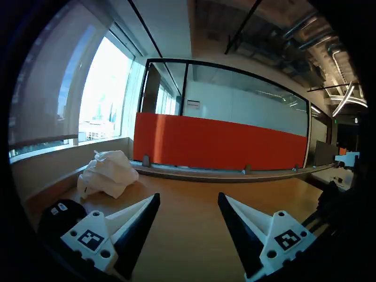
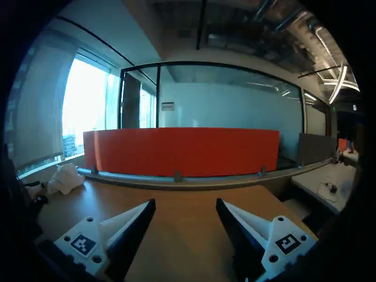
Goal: Fold towel
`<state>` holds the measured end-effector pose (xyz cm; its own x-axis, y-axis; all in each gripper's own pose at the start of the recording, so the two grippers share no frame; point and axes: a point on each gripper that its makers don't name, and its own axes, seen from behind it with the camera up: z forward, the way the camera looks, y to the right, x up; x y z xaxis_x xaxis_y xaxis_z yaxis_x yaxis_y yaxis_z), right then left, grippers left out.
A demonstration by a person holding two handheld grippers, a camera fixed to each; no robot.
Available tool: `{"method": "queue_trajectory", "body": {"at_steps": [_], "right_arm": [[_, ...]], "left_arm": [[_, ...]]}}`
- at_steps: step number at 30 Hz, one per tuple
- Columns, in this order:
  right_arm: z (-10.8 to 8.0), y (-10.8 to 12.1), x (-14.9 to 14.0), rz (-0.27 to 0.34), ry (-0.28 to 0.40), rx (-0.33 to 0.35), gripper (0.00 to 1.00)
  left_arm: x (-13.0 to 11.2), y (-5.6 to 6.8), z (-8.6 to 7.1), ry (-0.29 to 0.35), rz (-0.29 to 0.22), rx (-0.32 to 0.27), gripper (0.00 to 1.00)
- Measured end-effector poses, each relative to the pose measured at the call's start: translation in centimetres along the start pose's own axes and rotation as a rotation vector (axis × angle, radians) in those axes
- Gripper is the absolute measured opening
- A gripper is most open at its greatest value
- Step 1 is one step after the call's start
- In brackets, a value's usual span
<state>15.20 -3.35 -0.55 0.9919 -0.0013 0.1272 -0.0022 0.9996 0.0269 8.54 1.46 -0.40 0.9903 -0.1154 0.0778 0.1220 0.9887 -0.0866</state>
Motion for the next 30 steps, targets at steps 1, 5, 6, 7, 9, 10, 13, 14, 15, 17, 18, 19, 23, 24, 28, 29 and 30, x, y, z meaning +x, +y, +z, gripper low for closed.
{"method": "queue_trajectory", "body": {"at_steps": [1, 5, 6, 7, 9, 10, 13, 14, 15, 17, 18, 19, 23, 24, 28, 29, 30], "right_arm": [[0.1, -0.1, -0.3, -0.001, 0.001, 0.0, 1.0], [0.4, -0.4, -1.3, -0.012, 0.0, -0.003, 1.0], [0.5, -0.5, -1.6, -0.016, -0.001, -0.004, 1.0], [0.5, -0.6, -1.7, -0.02, -0.001, -0.004, 1.0], [0.7, -0.8, -2.0, -0.029, 0.0, -0.004, 1.0], [0.7, -1.0, -2.1, -0.033, 0.0, -0.002, 1.0], [0.6, -1.6, -2.3, -0.045, 0.0, 0.005, 1.0], [0.6, -1.8, -2.4, -0.049, 0.0, 0.008, 1.0], [0.6, -2.0, -2.5, -0.053, 0.0, 0.01, 1.0], [0.6, -2.2, -2.3, -0.062, 0.004, 0.014, 1.0], [0.5, -2.4, -2.2, -0.065, 0.006, 0.015, 1.0], [0.5, -2.4, -2.1, -0.068, 0.01, 0.015, 1.0], [0.5, -2.7, -1.3, -0.074, 0.029, 0.017, 1.0], [0.4, -2.8, -1.2, -0.075, 0.033, 0.019, 1.0], [0.6, -2.8, -1.0, -0.088, 0.044, 0.019, 1.0], [0.6, -2.7, -1.0, -0.092, 0.046, 0.018, 1.0], [0.6, -2.6, -1.0, -0.095, 0.049, 0.017, 1.0]], "left_arm": [[-0.4, -0.1, 0.1, 0.004, 0.004, 0.0, 0.91], [-2.0, -0.6, 0.3, 0.022, 0.024, 0.003, 0.91], [-2.3, -0.8, 0.3, 0.027, 0.029, 0.004, 0.91], [-2.6, -0.9, 0.3, 0.031, 0.03, 0.008, 0.91], [-3.2, -1.3, 0.4, 0.039, 0.033, 0.015, 0.91], [-3.5, -1.4, 0.4, 0.042, 0.03, 0.015, 0.91], [-4.4, -1.6, 0.5, 0.051, 0.024, 0.017, 0.91], [-4.6, -1.7, 0.5, 0.054, 0.022, 0.017, 0.91], [-4.8, -1.8, 0.5, 0.057, 0.021, 0.018, 0.91], [-5.2, -1.9, 0.6, 0.063, 0.025, 0.021, 0.91], [-5.4, -2.0, 0.6, 0.065, 0.028, 0.022, 0.91], [-5.6, -2.0, 0.6, 0.067, 0.029, 0.022, 0.91], [-6.5, -1.9, 0.8, 0.073, 0.032, 0.023, 0.91], [-6.6, -1.9, 0.8, 0.075, 0.033, 0.023, 0.91], [-7.1, -1.9, 0.8, 0.082, 0.047, 0.029, 0.91], [-7.2, -1.9, 0.7, 0.084, 0.053, 0.031, 0.91], [-7.2, -1.9, 0.7, 0.086, 0.058, 0.032, 0.91]]}}
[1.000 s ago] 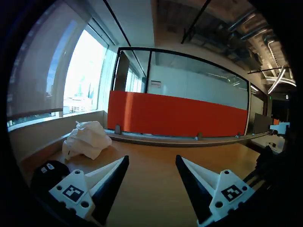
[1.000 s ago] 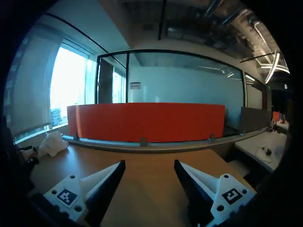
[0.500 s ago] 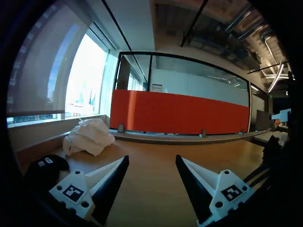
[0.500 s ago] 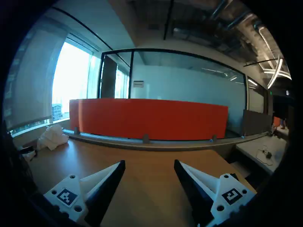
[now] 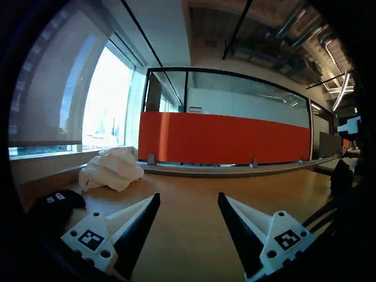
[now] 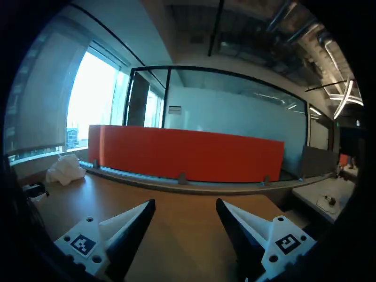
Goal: Fold towel
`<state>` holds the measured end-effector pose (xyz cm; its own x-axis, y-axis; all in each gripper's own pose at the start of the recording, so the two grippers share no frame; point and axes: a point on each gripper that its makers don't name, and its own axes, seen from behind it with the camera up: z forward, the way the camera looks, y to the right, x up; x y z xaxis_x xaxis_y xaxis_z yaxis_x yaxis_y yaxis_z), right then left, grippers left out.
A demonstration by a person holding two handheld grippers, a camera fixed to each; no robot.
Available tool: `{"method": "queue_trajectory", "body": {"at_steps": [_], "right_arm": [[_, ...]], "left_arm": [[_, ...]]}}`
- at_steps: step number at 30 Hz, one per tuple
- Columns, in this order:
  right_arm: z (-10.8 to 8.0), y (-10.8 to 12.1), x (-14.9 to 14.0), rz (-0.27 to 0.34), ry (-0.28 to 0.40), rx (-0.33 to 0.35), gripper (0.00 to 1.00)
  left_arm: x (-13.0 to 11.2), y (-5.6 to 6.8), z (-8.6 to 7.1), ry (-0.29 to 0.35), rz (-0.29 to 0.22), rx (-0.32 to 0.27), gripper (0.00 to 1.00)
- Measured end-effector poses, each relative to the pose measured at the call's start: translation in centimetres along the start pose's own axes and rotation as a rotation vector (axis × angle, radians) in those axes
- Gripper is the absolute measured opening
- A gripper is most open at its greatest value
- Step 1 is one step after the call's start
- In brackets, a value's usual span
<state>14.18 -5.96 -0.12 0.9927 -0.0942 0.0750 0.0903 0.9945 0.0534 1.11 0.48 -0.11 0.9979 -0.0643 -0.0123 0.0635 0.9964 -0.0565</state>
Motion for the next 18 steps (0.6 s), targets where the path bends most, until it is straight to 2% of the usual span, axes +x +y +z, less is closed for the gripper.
{"method": "queue_trajectory", "body": {"at_steps": [12, 18], "right_arm": [[0.03, 0.38, -0.47, -0.002, 0.007, 0.007, 1.0], [0.03, 0.34, -0.55, 0.001, 0.007, 0.011, 1.0]], "left_arm": [[-1.01, 0.27, 0.06, -0.015, 0.054, 0.015, 0.91], [-1.07, 0.45, -0.03, -0.015, 0.059, 0.015, 0.91]]}}
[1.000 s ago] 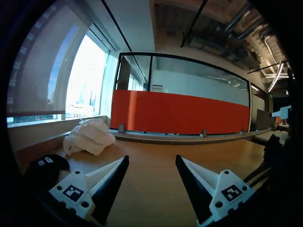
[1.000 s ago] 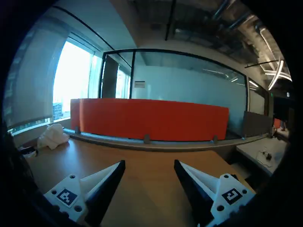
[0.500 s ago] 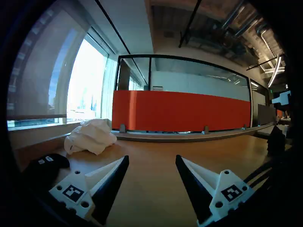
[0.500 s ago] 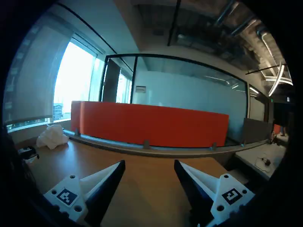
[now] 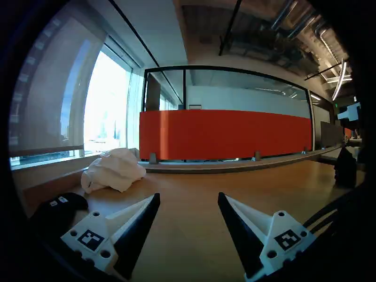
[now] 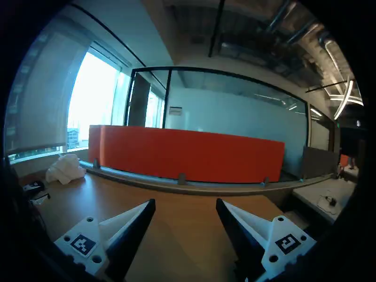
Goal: Fold towel
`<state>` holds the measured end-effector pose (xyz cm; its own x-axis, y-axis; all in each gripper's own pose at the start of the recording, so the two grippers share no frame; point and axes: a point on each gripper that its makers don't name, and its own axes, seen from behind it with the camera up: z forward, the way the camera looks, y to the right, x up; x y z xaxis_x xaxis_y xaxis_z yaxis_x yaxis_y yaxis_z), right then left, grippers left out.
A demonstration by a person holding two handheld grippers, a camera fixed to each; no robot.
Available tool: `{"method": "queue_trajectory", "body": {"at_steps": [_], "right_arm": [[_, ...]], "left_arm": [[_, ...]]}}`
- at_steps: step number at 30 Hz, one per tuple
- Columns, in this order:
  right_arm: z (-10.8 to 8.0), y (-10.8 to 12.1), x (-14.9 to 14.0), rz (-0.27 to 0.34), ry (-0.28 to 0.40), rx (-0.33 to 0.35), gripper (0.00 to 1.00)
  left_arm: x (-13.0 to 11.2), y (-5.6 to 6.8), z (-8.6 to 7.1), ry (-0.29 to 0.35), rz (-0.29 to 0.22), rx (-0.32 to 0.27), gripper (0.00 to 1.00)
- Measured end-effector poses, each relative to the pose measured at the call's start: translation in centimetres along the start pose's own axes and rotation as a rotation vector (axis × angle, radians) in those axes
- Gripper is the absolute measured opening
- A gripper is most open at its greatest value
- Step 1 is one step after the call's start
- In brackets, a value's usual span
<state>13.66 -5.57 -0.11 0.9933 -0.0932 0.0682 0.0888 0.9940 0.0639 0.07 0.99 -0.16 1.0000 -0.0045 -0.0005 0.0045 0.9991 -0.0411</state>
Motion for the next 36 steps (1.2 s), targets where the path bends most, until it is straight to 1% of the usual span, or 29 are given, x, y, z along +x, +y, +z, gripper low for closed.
{"method": "queue_trajectory", "body": {"at_steps": [9, 17, 21, 30, 36], "right_arm": [[0.3, 0.0, -0.2, 0.01, 0.007, 0.0, 1.0], [0.6, 0.8, -1.2, 0.01, 0.026, -0.013, 1.0], [0.3, 1.5, -2.2, 0.017, 0.037, -0.023, 1.0], [-0.3, 3.8, -5.5, 0.067, 0.034, -0.054, 1.0], [-0.4, 4.8, -7.7, 0.074, 0.036, -0.063, 1.0]], "left_arm": [[0.0, 0.1, 0.0, 0.0, 0.003, -0.002, 0.91], [0.0, 0.1, -0.1, 0.0, 0.004, -0.002, 0.91], [0.0, 0.1, 0.0, 0.0, 0.004, -0.002, 0.91], [0.0, 0.1, 0.0, 0.0, 0.004, -0.002, 0.91], [0.0, 0.1, 0.0, 0.0, 0.004, -0.002, 0.91]]}}
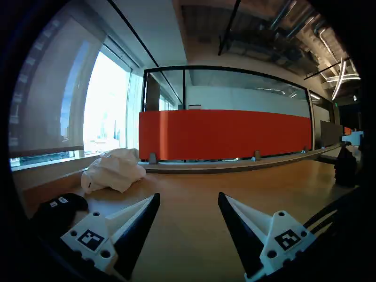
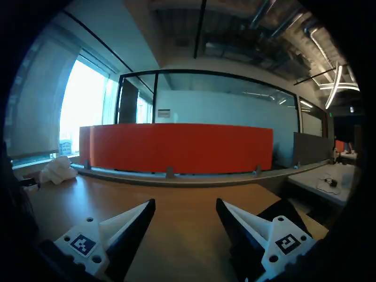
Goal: Fold towel
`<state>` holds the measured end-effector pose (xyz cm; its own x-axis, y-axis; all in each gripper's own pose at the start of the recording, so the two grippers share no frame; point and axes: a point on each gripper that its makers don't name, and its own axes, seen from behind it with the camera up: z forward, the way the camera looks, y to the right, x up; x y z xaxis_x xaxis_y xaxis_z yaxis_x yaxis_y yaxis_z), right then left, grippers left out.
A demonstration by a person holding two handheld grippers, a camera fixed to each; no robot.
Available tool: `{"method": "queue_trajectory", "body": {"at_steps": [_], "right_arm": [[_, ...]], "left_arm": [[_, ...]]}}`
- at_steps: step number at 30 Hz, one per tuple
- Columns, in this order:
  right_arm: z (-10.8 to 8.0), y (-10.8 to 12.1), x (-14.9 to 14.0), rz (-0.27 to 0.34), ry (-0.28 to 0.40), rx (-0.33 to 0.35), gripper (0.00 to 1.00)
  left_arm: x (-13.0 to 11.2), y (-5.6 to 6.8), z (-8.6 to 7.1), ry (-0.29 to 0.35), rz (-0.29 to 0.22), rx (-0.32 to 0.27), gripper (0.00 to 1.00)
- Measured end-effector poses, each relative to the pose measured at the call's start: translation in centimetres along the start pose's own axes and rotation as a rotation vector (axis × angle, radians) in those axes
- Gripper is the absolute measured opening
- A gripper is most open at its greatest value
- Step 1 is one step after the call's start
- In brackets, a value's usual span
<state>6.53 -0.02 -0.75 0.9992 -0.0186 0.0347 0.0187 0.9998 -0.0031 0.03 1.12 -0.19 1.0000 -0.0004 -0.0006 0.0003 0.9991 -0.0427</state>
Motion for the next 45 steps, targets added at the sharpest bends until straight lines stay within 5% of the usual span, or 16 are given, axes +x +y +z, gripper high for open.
{"method": "queue_trajectory", "body": {"at_steps": [18, 45], "right_arm": [[1.3, 0.0, -4.9, 0.064, -0.003, 0.006, 1.0], [1.2, -0.2, -6.7, 0.069, 0.011, 0.013, 1.0]], "left_arm": [[0.0, 0.0, 0.0, 0.0, 0.0, 0.0, 0.91], [0.0, 0.0, 0.0, 0.0, 0.0, 0.0, 0.91]]}}
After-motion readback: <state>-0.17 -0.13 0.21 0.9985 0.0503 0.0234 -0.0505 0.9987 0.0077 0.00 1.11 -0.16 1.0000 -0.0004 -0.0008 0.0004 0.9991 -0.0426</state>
